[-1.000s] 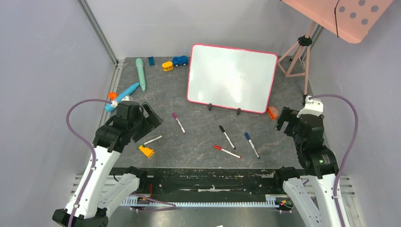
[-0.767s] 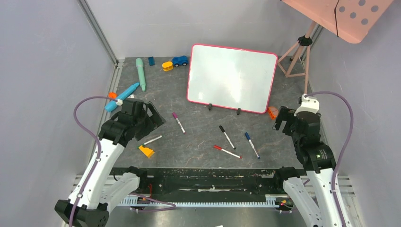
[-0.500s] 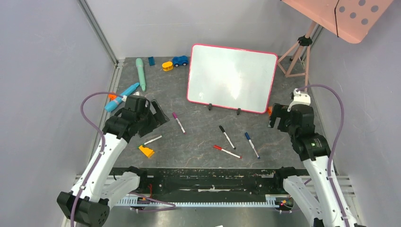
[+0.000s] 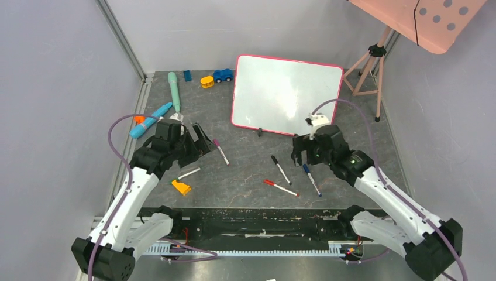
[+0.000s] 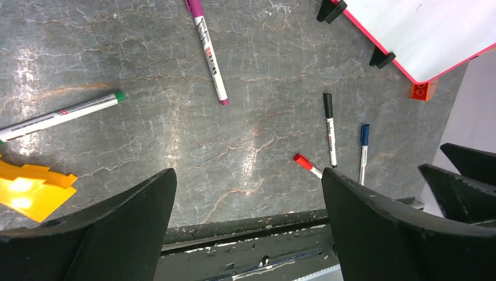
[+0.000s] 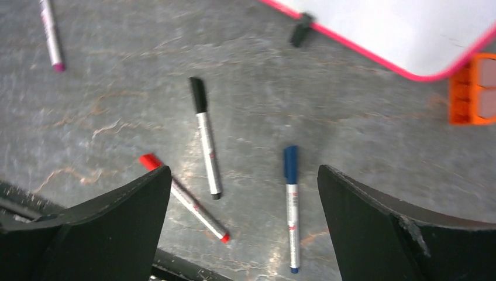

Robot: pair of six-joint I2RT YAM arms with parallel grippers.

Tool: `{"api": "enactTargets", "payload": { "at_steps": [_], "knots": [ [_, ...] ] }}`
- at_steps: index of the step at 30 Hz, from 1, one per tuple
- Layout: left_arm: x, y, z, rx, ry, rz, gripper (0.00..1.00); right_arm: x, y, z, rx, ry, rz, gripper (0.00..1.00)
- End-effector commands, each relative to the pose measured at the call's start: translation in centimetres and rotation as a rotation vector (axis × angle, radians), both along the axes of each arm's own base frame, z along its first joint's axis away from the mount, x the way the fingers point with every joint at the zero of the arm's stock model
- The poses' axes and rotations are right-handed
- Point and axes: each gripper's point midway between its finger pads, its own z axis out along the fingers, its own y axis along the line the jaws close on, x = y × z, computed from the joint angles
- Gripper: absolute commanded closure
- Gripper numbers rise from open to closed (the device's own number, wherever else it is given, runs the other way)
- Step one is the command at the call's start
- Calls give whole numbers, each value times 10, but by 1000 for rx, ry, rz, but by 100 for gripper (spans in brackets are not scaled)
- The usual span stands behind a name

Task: Write a sentence on the whiteboard
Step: Pick up the whiteboard marker from the center of the board.

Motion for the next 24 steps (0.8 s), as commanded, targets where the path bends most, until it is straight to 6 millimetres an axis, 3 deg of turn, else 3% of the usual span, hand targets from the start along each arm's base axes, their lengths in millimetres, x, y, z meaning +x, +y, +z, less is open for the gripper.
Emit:
{"api": "enactTargets", "payload": {
  "at_steps": [1, 3, 6, 9, 16, 24],
  "knots": [
    [-9, 10, -2, 59, -29, -20, 0, 0, 45, 18, 22, -99, 174, 5],
    [-16, 16, -12, 71, 9, 13, 0, -12, 59, 11, -2, -97, 264, 5],
    [-27, 20, -26, 74, 61, 36, 0, -30, 65, -6, -62, -82, 358, 6],
    [-35, 18, -36, 53, 99, 42, 0, -43, 59, -19, -98, -54, 368, 6],
    [-43, 16, -47, 24, 133, 60, 0, -74, 49, -54, -51, 39, 336, 18],
    [-43, 4, -44, -41, 98, 15, 0, -89, 45, -86, -137, 100, 307, 24]
  ]
}}
